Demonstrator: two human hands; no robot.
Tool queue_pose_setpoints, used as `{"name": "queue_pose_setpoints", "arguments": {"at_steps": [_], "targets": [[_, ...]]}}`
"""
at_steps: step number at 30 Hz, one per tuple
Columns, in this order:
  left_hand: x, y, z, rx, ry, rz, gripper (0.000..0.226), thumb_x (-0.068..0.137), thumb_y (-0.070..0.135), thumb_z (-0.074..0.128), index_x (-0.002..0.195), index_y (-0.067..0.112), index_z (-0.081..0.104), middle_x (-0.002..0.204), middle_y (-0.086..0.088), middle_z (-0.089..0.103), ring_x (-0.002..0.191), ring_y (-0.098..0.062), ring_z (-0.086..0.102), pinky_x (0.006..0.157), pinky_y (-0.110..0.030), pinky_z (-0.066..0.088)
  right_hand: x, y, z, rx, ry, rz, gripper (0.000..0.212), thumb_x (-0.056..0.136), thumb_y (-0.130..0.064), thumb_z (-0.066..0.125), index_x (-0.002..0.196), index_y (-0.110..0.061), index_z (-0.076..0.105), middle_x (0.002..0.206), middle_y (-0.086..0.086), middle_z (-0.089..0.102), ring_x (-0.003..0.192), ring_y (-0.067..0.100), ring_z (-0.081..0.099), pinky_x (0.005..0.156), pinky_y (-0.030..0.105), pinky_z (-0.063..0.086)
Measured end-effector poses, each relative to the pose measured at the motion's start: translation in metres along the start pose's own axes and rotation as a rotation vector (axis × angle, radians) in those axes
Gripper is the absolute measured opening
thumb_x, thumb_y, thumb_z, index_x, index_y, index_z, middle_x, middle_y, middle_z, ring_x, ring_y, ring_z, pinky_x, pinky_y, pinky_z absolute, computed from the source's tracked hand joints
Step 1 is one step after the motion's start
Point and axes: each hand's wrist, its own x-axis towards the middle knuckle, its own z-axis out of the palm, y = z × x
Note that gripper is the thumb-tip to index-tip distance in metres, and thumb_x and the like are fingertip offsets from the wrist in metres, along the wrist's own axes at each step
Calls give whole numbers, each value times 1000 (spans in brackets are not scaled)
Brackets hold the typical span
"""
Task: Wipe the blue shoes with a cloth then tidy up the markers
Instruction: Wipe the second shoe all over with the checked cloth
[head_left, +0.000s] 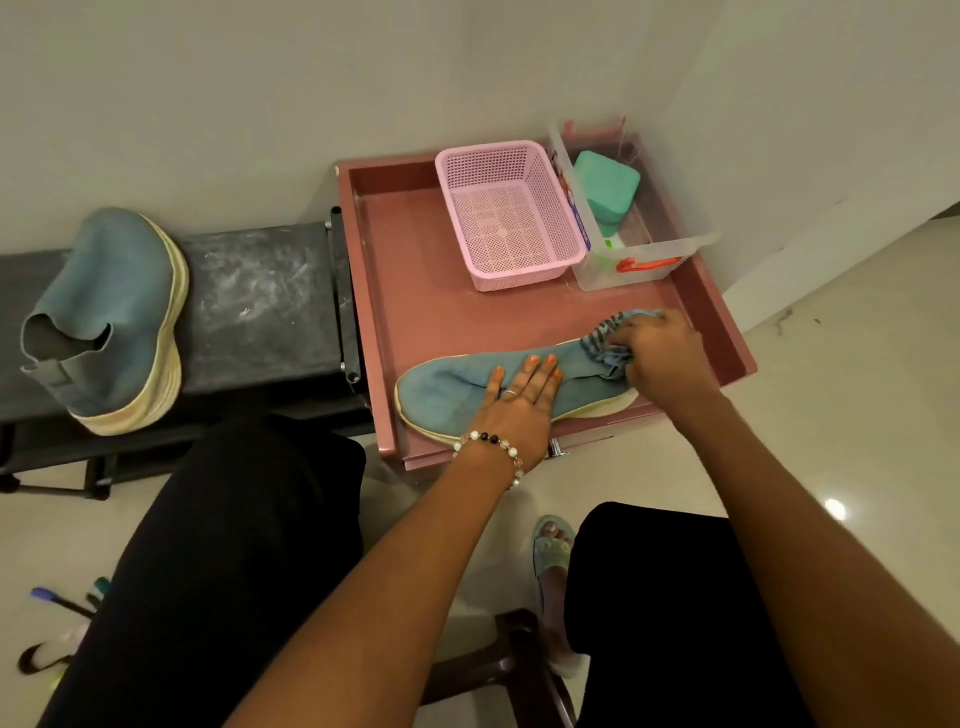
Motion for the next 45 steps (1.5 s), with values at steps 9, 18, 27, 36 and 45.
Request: {"name": "queue_pose_setpoints", "arguments": {"at_steps": [9, 18, 27, 36, 45], "targets": [[1, -2, 0, 11, -17, 16, 70, 95, 9, 32, 151, 11, -12, 158, -3, -20, 146, -20, -16, 115, -46, -10, -12, -5, 10, 99, 81, -152, 28, 84, -7, 60, 110, -4, 69, 117, 15, 63, 113, 39, 45, 92, 39, 42], [2, -2, -2, 4, -51, 18, 64, 97, 8, 28, 152, 9, -5, 159, -7, -12, 146, -22, -15, 115, -47, -10, -3, -59, 7, -33, 8, -243, 33, 93, -14, 46, 124, -10, 54, 131, 8, 53, 118, 29, 46, 99, 36, 35], [2, -1, -2, -9, -45, 2, 67, 96, 3, 26, 151, 12, -12, 157, -2, -21, 146, -19, -17, 115, -47, -10, 0, -42, -6, -47, -3, 123, 21, 93, -12, 48, 106, -6, 63, 113, 16, 62, 113, 37, 50, 92, 42, 43], [3, -7, -13, 28, -164, 78, 59, 102, 12, 27, 152, 8, -4, 158, -7, -16, 145, -23, -17, 115, -49, -8, -42, -39, -13, 322, -31, -190, 29, 86, -4, 52, 111, -5, 68, 115, 12, 66, 109, 28, 55, 92, 27, 37], [-59, -62, -4, 225, 61, -154, 119, 81, 45, 66, 144, 15, -31, 155, -13, -27, 146, -27, -13, 118, -47, 0, -108, -3, -33, 1985, 116, 742, 14, 90, -3, 57, 99, 3, 66, 92, 16, 70, 73, 24, 69, 61, 34, 57]]}}
